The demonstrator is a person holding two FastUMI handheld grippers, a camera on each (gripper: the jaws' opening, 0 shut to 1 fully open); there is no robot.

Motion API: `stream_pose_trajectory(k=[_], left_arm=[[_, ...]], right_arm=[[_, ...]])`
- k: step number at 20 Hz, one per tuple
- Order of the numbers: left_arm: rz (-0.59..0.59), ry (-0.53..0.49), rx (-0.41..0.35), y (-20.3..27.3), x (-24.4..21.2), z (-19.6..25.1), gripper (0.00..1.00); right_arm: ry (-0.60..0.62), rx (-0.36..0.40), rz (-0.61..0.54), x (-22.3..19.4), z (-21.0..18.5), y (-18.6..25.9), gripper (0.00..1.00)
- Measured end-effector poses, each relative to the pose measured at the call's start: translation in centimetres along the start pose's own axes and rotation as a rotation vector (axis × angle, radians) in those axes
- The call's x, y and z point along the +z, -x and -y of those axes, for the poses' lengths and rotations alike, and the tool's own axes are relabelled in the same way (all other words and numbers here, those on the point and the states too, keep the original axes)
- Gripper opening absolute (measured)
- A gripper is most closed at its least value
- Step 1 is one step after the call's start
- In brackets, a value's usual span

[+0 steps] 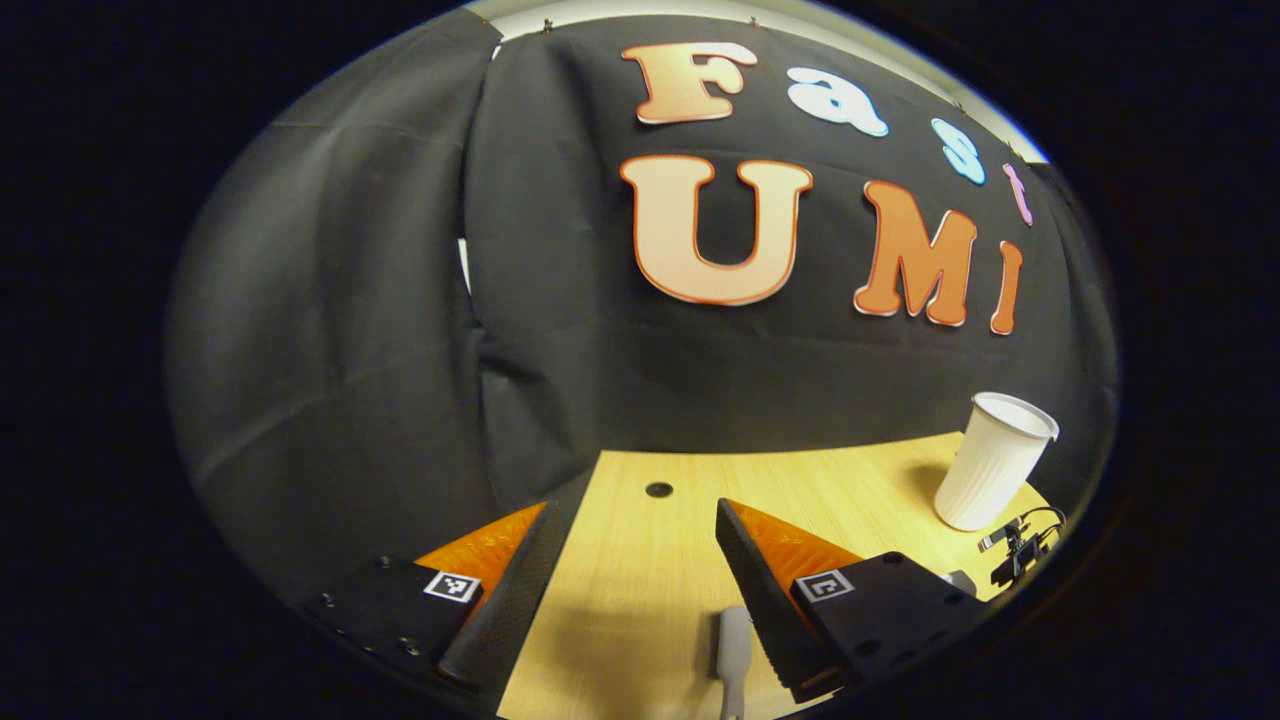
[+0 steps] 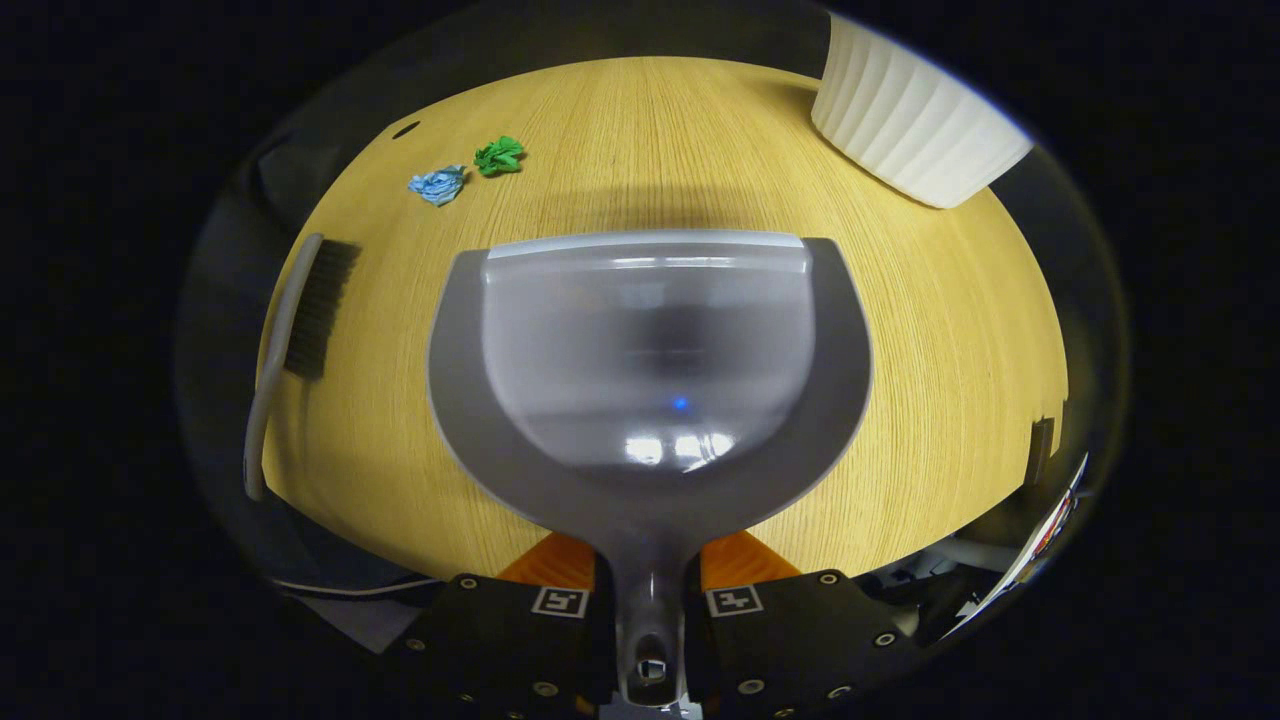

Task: Pick up the small broom and dustpan from the desktop, sweep the trash into the dustpan with the broom, and then empty the trash into the garbage bin.

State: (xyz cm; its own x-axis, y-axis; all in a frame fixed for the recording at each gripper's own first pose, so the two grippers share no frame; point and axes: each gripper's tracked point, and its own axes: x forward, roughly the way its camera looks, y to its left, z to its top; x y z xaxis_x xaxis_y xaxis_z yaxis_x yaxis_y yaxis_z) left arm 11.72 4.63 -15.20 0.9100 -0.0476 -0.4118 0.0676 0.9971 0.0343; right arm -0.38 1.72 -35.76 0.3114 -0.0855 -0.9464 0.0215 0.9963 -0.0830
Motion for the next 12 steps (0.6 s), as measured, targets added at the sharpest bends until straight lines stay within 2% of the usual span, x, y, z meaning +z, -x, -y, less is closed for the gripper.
stream_pose_trajectory(k=[1,4,5,8,11,12], left_arm=[[-0.044,0.004,-0.02,-0.2,-1.1,0.8,0.98],[-0.198,0.033,-0.103,-0.9,-6.0,3.9,1.0],[-0.247,0.025,-0.12,-1.2,-7.6,4.8,0.97],[-0.376,-0.019,-0.144,-1.6,-12.1,6.7,0.99],[-0.521,-0.015,-0.157,-1.0,-17.1,8.4,0.99],[-0.566,-0.016,-0.161,-0.9,-18.8,8.7,1.0]], right_arm=[[-0.003,0.003,-0.001,0.0,0.0,0.0,0.33],[0.001,0.005,-0.004,0.0,0.2,-0.3,0.28],[0.007,0.007,-0.007,-0.1,0.3,-0.4,0.28],[0.017,0.009,-0.008,-0.2,0.7,-0.4,0.28],[0.029,0.012,-0.011,-0.5,1.1,-0.2,0.28],[0.03,0.014,-0.011,-0.5,1.2,-0.2,0.33]])
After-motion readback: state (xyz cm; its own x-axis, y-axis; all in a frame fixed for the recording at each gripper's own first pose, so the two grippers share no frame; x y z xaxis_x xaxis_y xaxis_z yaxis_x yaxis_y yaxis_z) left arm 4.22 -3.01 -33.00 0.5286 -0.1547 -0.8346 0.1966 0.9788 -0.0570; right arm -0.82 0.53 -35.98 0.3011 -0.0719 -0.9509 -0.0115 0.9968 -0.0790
